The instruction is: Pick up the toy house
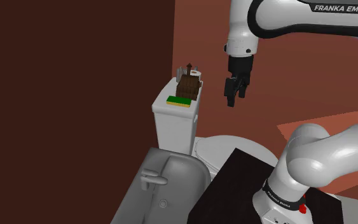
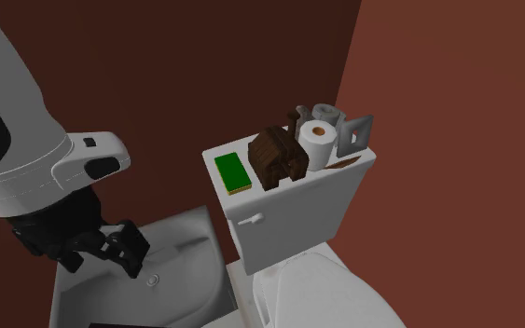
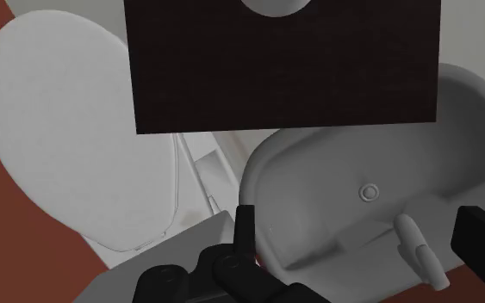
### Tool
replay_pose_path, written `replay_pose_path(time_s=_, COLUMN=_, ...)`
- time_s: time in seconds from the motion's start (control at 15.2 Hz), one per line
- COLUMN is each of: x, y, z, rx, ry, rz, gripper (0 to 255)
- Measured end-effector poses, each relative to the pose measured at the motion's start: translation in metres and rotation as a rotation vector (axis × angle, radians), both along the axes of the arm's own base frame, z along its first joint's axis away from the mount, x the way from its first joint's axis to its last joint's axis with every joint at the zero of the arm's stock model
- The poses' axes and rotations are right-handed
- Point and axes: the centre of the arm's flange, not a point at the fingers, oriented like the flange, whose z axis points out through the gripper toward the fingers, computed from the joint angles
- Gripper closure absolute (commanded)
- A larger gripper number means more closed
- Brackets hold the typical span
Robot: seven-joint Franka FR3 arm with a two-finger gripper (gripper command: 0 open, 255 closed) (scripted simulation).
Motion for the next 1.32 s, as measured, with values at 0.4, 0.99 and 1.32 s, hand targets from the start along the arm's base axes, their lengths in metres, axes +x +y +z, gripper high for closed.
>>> replay_pose_path(time_s=0.4, x=0.036, y=-0.028, z=-0.007, rx=-0.011, ry=-0.048, rz=-0.004, gripper=0)
replay_pose_path(time_s=0.99, x=0.117, y=-0.089, z=-0.018, rx=-0.037, ry=-0.157, rz=-0.014, gripper=0)
replay_pose_path(time_s=1.32, x=0.16, y=-0.122, z=-0.021, rx=-0.052, ry=-0.219, rz=-0.019, gripper=0)
